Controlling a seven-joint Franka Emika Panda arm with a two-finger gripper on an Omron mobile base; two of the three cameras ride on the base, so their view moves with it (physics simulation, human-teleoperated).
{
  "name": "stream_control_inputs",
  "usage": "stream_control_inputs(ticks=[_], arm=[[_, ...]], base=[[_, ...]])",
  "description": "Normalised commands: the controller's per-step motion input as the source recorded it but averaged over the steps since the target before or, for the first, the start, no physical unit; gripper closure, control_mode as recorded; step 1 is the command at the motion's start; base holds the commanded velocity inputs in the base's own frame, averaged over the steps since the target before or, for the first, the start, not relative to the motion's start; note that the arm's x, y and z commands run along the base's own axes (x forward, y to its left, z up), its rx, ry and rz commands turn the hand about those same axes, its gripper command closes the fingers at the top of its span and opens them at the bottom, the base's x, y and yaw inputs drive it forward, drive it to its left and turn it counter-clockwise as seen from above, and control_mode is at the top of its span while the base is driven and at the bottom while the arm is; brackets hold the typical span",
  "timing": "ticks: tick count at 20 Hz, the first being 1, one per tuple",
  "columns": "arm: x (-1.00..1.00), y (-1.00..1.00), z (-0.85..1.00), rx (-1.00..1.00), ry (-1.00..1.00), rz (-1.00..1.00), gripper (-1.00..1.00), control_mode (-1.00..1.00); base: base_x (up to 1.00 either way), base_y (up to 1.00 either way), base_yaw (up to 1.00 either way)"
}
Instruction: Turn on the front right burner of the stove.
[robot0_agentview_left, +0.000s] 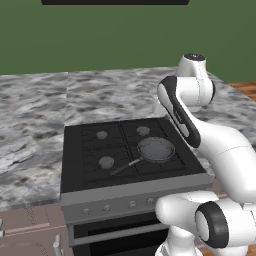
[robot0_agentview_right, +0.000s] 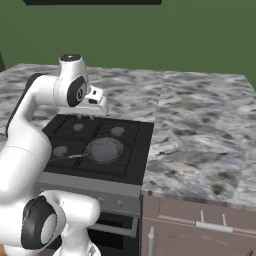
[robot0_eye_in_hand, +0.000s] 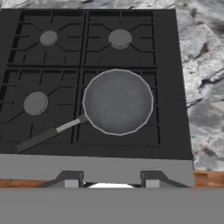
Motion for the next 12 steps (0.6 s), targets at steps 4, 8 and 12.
stream_control_inputs(ticks=[4, 8, 12], arm=[[0.00, 0.00, 0.00, 0.00, 0.00, 0.00, -1.00, 1.00], [0.00, 0.00, 0.00, 0.00, 0.00, 0.00, -1.00, 1.00], [0.00, 0.00, 0.00, 0.00, 0.00, 0.00, -1.00, 1.00]], base=[[-0.07, 0.00, 0.00], [-0.30, 0.23, 0.00], [-0.47, 0.63, 0.00]])
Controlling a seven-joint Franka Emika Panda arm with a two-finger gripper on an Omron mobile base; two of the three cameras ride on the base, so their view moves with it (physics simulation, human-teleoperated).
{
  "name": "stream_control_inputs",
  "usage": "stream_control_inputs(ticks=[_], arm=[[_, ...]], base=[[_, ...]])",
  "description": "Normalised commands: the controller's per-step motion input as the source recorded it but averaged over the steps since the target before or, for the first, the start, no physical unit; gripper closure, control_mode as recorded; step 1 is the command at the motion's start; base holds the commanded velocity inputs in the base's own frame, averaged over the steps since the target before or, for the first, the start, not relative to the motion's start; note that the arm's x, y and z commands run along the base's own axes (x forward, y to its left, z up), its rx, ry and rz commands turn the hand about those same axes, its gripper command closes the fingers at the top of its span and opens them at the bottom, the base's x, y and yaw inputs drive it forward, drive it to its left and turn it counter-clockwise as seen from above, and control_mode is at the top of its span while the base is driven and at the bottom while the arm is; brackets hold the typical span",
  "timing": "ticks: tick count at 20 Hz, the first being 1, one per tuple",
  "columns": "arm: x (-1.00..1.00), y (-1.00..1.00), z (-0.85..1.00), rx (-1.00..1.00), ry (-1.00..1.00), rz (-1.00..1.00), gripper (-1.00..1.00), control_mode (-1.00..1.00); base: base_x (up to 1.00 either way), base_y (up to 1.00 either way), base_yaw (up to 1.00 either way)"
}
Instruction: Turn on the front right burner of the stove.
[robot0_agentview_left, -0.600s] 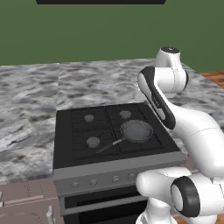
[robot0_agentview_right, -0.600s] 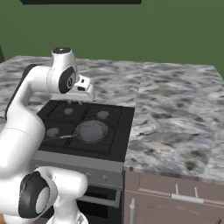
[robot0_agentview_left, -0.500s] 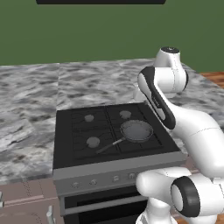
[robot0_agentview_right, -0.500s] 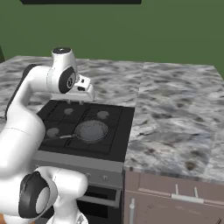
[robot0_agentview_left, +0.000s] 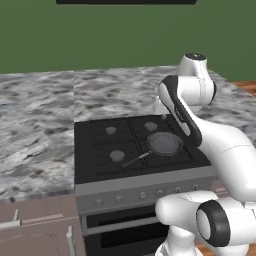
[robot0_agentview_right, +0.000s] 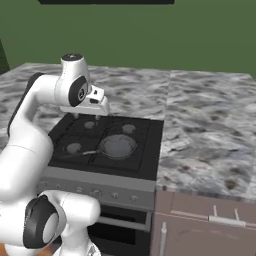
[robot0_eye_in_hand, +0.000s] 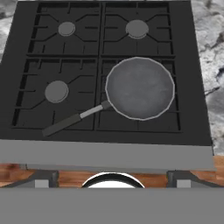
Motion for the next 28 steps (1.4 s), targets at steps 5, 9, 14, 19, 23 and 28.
stream_control_inputs(ticks=[5, 9, 14, 19, 23, 28], arm=[[0.00, 0.00, 0.00, 0.00, 0.00, 0.00, -1.00, 1.00], [0.00, 0.00, 0.00, 0.00, 0.00, 0.00, -1.00, 1.00], [0.00, 0.00, 0.00, 0.00, 0.00, 0.00, -1.00, 1.00], [0.00, 0.00, 0.00, 0.00, 0.00, 0.00, -1.00, 1.00], [0.00, 0.00, 0.00, 0.00, 0.00, 0.00, -1.00, 1.00], [0.00, -0.19, -0.17, 0.00, 0.00, 0.00, -1.00, -1.00]], base=[[-0.28, 0.79, -0.01], [0.00, 0.77, -0.04], [0.00, 0.33, -0.01], [0.00, 0.00, 0.00], [0.00, -0.04, 0.00], [0.00, -0.03, 0.00]])
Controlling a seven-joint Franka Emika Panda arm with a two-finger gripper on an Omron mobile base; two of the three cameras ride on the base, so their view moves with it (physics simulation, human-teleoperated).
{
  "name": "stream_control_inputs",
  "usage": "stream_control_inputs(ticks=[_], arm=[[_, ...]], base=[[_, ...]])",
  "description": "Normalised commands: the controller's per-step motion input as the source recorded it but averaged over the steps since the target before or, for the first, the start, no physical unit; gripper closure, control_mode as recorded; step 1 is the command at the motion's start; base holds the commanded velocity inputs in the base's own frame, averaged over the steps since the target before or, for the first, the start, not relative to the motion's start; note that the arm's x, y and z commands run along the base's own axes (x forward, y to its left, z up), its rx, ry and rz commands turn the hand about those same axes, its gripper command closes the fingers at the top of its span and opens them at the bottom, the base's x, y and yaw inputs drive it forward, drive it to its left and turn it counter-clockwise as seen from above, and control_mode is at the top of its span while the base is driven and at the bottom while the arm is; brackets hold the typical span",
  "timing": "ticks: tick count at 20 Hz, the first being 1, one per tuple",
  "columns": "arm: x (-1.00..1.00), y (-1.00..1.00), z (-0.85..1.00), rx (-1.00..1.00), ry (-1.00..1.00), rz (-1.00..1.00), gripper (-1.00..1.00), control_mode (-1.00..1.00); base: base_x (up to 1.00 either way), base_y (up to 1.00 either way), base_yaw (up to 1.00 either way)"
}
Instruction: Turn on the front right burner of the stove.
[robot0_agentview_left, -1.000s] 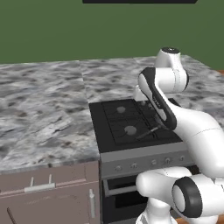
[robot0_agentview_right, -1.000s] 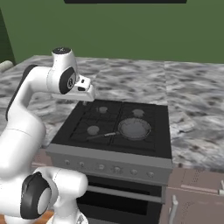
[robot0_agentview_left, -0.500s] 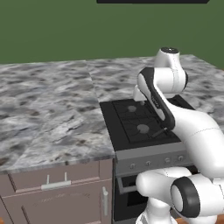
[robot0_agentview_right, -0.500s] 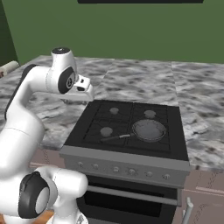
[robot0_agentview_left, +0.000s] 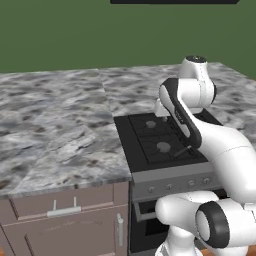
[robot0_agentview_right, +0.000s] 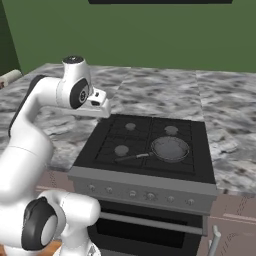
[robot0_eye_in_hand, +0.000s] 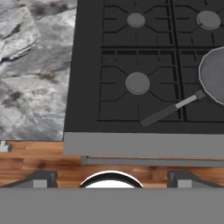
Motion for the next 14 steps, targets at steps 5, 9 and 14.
stream_control_inputs(ticks=[5, 9, 14], arm=[[-0.02, -0.45, -0.15, 0.00, -0.01, 0.00, -1.00, -1.00], [-0.02, -0.80, -0.19, 0.00, -0.10, -0.01, -1.00, -1.00], [-0.14, -0.99, -0.24, 0.04, -0.11, 0.00, -1.00, -1.00]], base=[[0.00, 0.00, 0.00], [0.00, 0.00, 0.00], [0.00, 0.00, 0.00]])
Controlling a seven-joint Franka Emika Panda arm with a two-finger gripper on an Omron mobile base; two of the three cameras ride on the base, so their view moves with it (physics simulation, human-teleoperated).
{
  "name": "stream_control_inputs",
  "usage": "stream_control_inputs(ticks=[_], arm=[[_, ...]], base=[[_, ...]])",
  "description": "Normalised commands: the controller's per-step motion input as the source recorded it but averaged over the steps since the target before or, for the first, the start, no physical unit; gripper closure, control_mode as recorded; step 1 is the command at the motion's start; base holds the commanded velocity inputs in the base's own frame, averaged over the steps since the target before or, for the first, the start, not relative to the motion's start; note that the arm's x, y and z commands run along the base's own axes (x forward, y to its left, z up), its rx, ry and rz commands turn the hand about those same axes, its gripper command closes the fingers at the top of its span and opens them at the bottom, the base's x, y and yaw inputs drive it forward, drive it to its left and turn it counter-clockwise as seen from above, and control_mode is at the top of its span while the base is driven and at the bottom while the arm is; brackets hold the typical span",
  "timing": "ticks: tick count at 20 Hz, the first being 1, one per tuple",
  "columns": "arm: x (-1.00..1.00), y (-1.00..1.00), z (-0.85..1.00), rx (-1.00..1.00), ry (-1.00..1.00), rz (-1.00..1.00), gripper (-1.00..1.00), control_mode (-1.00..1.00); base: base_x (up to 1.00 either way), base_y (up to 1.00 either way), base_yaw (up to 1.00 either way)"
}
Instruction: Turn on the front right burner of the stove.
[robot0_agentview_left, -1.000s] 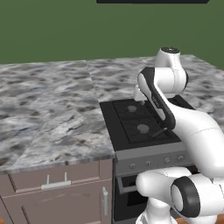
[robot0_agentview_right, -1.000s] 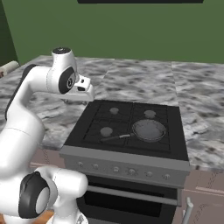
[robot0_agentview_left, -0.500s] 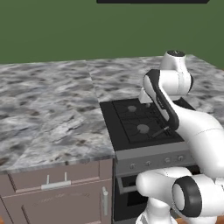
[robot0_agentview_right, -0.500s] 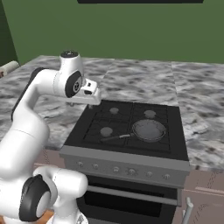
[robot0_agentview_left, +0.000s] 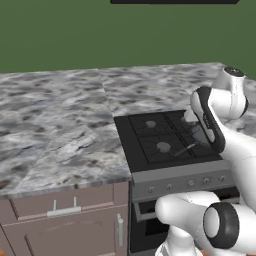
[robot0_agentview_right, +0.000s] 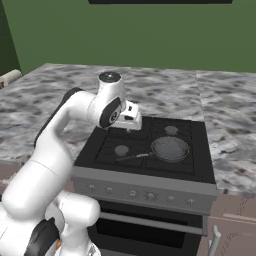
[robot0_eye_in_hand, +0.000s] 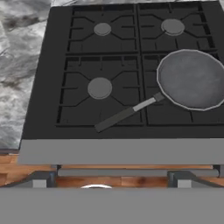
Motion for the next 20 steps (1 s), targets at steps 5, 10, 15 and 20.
stream_control_inputs(ticks=[5, 10, 15, 20], arm=[[-0.03, -1.00, -0.42, 0.06, -0.09, -0.01, -1.00, -1.00], [-0.18, -0.90, -0.41, 0.01, -0.14, 0.00, -1.00, -1.00], [-0.09, -0.59, -0.37, 0.00, -0.10, 0.00, -1.00, -1.00], [-0.22, -0.97, -0.51, 0.00, -0.23, 0.20, -1.00, -1.00]], base=[[0.00, 0.00, 0.00], [0.00, 0.00, 0.00], [0.00, 0.00, 0.00], [0.00, 0.00, 0.00]])
